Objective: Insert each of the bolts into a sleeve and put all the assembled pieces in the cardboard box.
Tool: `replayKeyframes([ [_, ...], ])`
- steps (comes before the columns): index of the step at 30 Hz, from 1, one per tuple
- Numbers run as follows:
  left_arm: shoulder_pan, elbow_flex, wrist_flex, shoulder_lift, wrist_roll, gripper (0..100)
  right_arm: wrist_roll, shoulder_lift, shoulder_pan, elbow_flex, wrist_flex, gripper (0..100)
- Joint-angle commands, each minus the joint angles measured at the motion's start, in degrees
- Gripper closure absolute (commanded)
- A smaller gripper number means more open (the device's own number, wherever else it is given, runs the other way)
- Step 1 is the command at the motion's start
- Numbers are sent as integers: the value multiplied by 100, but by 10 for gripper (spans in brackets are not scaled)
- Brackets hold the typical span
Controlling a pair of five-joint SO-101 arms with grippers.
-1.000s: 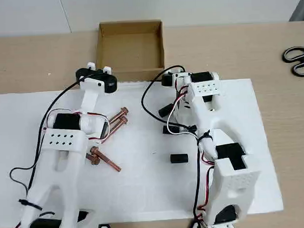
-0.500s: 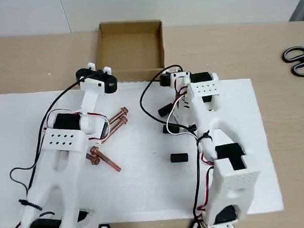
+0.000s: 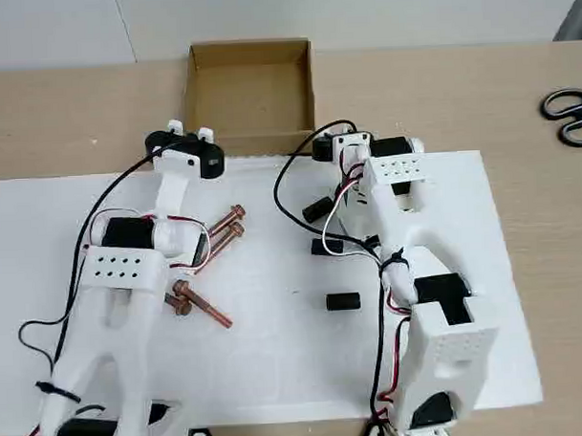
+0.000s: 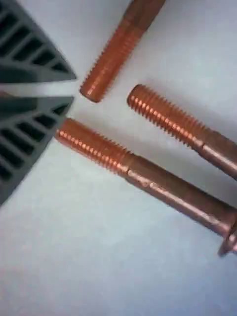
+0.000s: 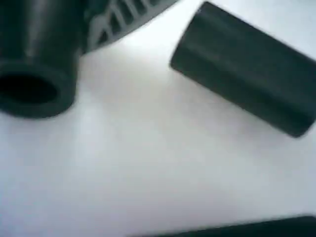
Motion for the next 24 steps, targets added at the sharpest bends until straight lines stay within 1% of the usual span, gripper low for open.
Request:
replayKeyframes([
  [1,18,127,-237,-18,26,989,70,-75,-110,-167,-198,994],
  [5,18,268,-255,-18,26,989,70,-215,-119,-290,-40,995],
  [8,18,75,18,-26,26,989,62,-699,-101,-686,629,994],
  [11,18,-409,475,-26,26,991,70,-1270,-4,-791,796,994],
  [16,26,-1780,1389,220,26,991,70,-1877,303,-615,1253,995],
  [19,26,-2870,2154,1108,-123,992,35,-1965,716,-536,1604,995],
  [22,18,-4110,3086,2119,-211,992,53,-2070,1209,-536,1877,995],
  [23,26,-4479,3297,2418,-273,992,62,-2114,1367,-527,1921,995],
  [24,35,-4734,3288,2690,-343,991,62,-2158,1534,-492,1930,995],
])
